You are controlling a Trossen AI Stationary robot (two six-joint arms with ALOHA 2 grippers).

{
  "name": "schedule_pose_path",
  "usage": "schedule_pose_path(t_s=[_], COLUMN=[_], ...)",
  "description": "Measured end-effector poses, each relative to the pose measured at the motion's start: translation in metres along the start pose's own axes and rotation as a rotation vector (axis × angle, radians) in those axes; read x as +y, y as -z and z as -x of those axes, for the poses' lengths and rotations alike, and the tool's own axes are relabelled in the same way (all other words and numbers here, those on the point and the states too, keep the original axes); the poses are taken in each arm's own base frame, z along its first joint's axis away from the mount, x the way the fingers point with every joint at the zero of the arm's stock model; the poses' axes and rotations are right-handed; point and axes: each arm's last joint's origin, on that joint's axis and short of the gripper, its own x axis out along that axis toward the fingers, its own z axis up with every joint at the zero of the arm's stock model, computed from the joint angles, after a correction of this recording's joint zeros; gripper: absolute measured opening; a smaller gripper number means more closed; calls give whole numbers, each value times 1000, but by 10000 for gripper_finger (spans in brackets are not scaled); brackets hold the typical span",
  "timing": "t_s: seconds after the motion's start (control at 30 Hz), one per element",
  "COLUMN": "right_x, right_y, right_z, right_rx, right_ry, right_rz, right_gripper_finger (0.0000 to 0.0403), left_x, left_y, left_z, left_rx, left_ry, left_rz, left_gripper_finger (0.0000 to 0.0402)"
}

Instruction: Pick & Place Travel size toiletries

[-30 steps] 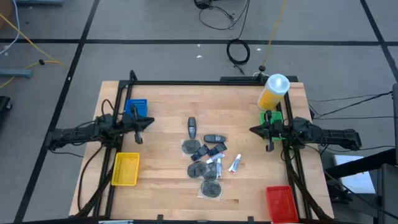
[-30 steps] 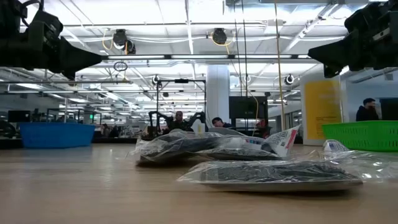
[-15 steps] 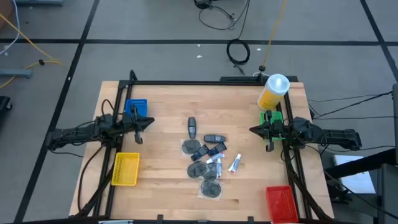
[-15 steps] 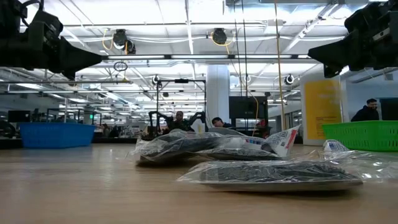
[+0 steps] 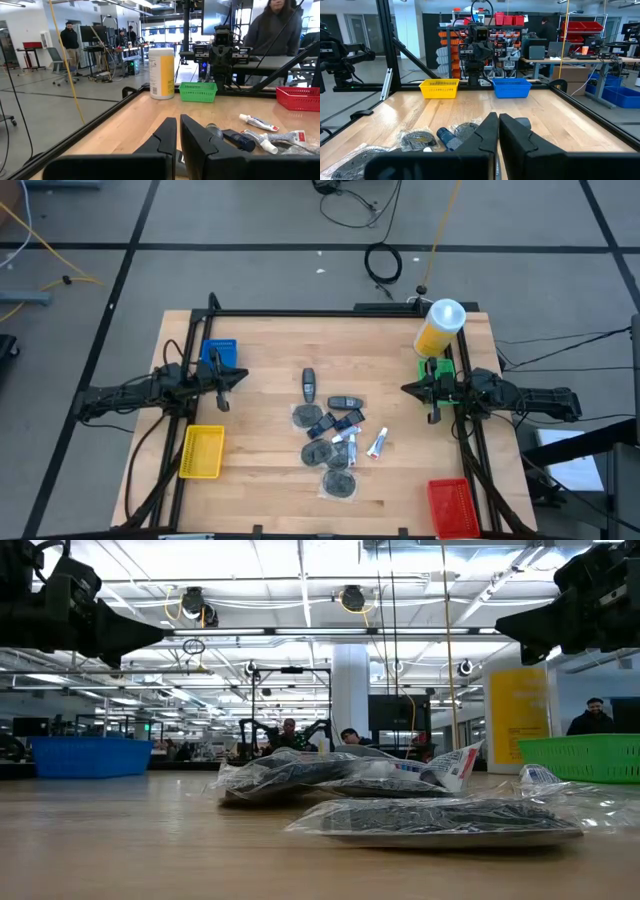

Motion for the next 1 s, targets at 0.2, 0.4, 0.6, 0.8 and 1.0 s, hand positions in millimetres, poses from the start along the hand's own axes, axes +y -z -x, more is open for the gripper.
schedule_pose_path(t_s=[0.2,0.4,0.6,0.8,1.0], right_x=[0,0,0,7,12], right_y=[0,0,-6,-17,12], right_z=[0,0,0,-6,-23], right_rx=[0,-5,-58,-117,206], right_ry=[0,0,-9,-226,-240], right_rz=[0,0,-265,-365,-346], right_gripper_finger=[9,9,9,9,9], left_x=[0,0,0,0,0], left_y=[0,0,0,0,0], left_z=[0,0,0,0,0], left_rx=[0,0,0,0,0], left_ry=[0,0,0,0,-2], left_rz=[0,0,0,0,0], left_gripper_finger=[26,26,26,26,26])
